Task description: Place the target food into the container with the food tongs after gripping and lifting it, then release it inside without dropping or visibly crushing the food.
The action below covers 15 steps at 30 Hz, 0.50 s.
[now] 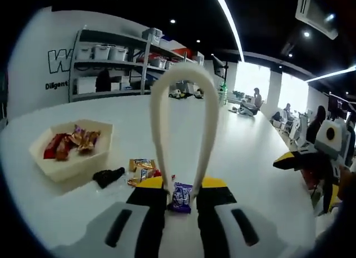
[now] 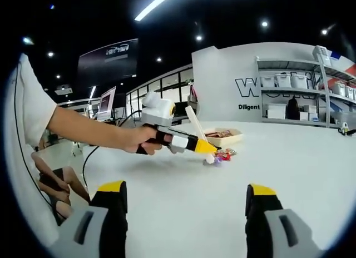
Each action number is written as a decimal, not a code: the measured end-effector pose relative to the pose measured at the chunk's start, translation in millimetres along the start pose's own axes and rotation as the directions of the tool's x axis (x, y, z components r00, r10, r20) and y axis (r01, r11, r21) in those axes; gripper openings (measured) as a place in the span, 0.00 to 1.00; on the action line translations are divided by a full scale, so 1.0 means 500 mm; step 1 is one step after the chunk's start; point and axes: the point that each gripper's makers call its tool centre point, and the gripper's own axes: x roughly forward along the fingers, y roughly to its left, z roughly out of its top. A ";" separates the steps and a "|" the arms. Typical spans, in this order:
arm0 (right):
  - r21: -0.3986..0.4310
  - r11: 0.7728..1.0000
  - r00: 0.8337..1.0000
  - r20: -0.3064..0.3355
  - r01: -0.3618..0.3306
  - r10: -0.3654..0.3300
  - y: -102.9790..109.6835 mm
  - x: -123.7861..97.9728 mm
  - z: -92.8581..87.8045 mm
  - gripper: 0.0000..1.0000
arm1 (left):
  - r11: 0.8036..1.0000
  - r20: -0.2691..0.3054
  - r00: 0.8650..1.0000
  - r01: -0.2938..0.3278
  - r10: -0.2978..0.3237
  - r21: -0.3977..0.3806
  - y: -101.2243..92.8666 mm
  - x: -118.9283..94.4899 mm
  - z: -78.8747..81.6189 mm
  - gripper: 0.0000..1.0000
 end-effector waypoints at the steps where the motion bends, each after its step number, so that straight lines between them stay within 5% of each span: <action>1: 0.005 1.000 1.000 -0.001 0.001 -0.001 -0.001 0.000 -0.001 0.87 | 1.000 0.011 1.000 -0.006 0.006 -0.001 0.000 -0.005 0.011 0.19; 8: 0.019 1.000 1.000 0.004 -0.007 0.007 0.002 0.008 -0.004 0.91 | 1.000 0.053 0.999 -0.011 0.012 -0.022 0.016 -0.027 0.053 0.20; 10: 0.014 1.000 1.000 0.000 -0.008 0.008 0.004 0.009 -0.007 0.90 | 0.998 0.044 0.999 -0.015 0.018 -0.069 0.020 -0.028 0.049 0.20; 15: 0.010 1.000 1.000 -0.005 -0.014 0.014 0.005 0.008 -0.009 0.90 | 1.000 0.009 1.000 -0.021 0.021 -0.001 0.012 -0.026 0.021 0.21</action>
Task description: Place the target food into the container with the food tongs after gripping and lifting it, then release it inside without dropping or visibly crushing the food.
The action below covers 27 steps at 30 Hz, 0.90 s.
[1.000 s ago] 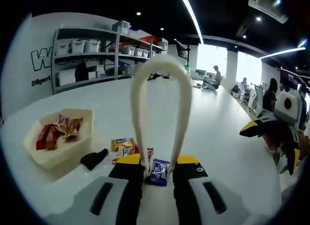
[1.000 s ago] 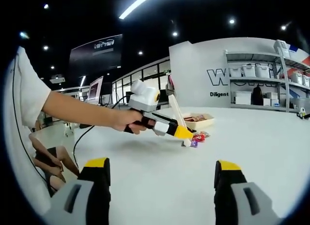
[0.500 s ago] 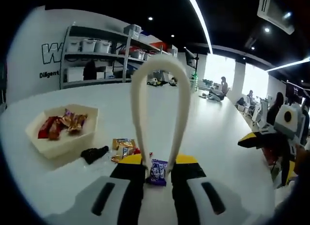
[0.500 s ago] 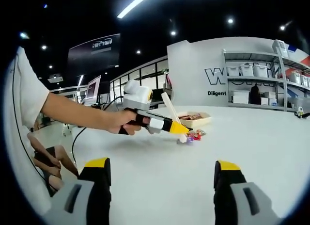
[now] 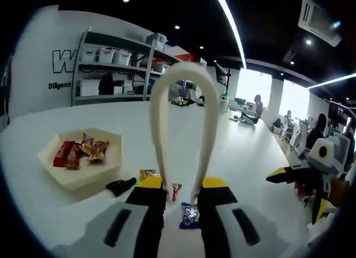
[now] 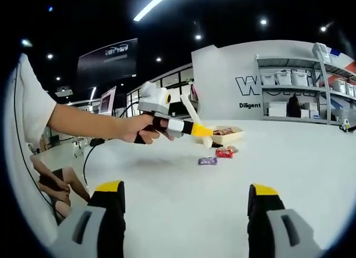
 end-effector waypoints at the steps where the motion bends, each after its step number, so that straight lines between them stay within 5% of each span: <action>1: 0.000 1.000 1.000 -0.001 0.001 -0.001 -0.001 -0.001 0.000 0.90 | 1.000 -0.004 1.000 0.000 0.000 0.001 -0.004 0.001 -0.003 0.22; 4: 0.002 1.000 1.000 0.003 0.004 -0.004 -0.003 -0.006 0.002 0.90 | 0.998 -0.023 1.000 -0.008 0.009 0.059 -0.008 0.007 -0.014 0.24; 21: -0.010 1.000 1.000 0.001 0.009 -0.009 0.000 -0.019 0.006 0.90 | 0.996 -0.050 0.997 -0.056 0.060 0.075 -0.021 0.014 -0.068 0.27; 27: -0.015 1.000 1.000 0.000 0.015 -0.015 0.000 -0.024 0.005 0.89 | 0.994 -0.035 0.996 -0.075 0.078 0.082 -0.014 0.011 -0.063 0.24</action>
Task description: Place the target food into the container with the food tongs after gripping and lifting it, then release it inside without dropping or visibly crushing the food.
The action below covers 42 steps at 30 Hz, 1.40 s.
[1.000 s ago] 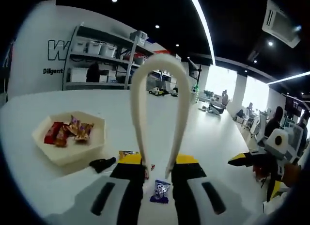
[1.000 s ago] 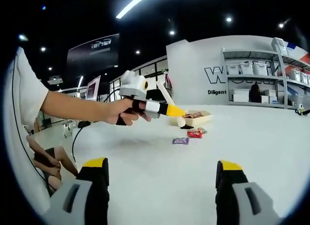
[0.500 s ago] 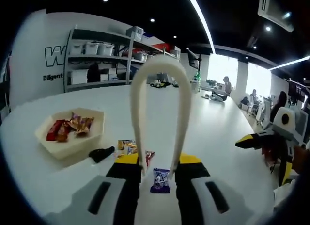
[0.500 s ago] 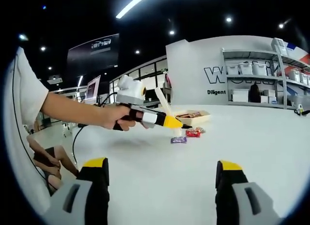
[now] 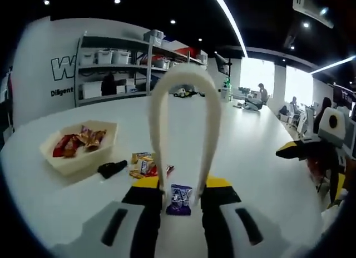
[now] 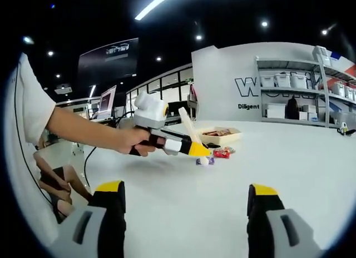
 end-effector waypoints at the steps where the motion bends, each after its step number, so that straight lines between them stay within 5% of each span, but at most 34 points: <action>1: 0.000 1.000 1.000 0.001 0.001 -0.001 0.000 0.000 0.000 0.88 | 1.000 -0.005 1.000 -0.001 0.001 0.001 0.000 0.000 -0.001 0.22; 3: -0.002 1.000 1.000 -0.001 0.000 0.000 0.002 0.003 -0.002 0.88 | 0.999 -0.042 0.999 -0.013 0.010 -0.052 0.003 -0.005 -0.012 0.19; 15: -0.015 1.000 1.000 -0.009 -0.017 0.016 0.023 0.006 -0.003 0.87 | 0.999 -0.032 0.999 -0.043 0.042 -0.029 0.012 -0.010 -0.014 0.17; 22: -0.010 1.000 1.000 -0.001 0.001 -0.001 0.016 -0.005 0.000 0.87 | 0.996 -0.063 0.998 0.002 -0.008 -0.090 0.004 -0.017 -0.013 0.17; 34: -0.013 1.000 1.000 0.000 0.001 -0.001 0.017 0.003 0.004 0.87 | 0.996 0.037 0.998 -0.051 0.054 -0.068 0.085 -0.061 0.092 0.18; 42: -0.021 1.000 1.000 -0.005 -0.003 0.003 0.015 0.014 0.004 0.87 | 0.989 0.038 0.993 -0.111 0.115 -0.094 0.163 -0.054 0.133 0.18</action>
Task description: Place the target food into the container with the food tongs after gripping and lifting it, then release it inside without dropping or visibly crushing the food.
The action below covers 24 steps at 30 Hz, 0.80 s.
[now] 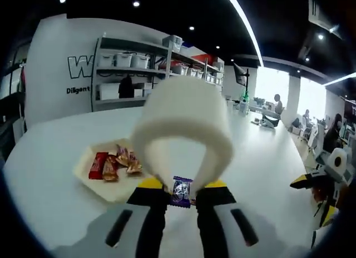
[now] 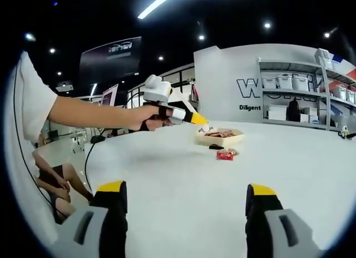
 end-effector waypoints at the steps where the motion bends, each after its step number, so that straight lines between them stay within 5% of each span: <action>1: -0.001 1.000 1.000 -0.001 0.002 -0.002 -0.002 0.001 -0.001 0.86 | 1.000 -0.002 1.000 0.000 0.000 0.000 0.003 0.003 0.001 0.18; 10: -0.004 1.000 1.000 -0.013 0.027 -0.027 -0.033 0.003 -0.003 0.87 | 1.000 0.003 1.000 -0.031 0.031 -0.003 0.042 0.078 0.028 0.18; 17: 0.001 0.999 0.999 -0.023 0.048 -0.048 -0.058 0.003 -0.007 0.86 | 0.998 -0.040 0.998 -0.049 0.047 -0.035 0.062 0.146 0.007 0.18; 21: -0.001 0.998 0.998 -0.033 0.060 -0.060 -0.068 0.003 -0.011 0.86 | 0.997 -0.127 0.989 -0.079 0.078 -0.001 0.080 0.179 -0.034 0.18; 24: 0.002 0.998 0.997 -0.034 0.063 -0.063 -0.070 0.001 -0.011 0.86 | 0.996 -0.101 0.991 -0.092 0.090 -0.017 0.091 0.198 -0.033 0.19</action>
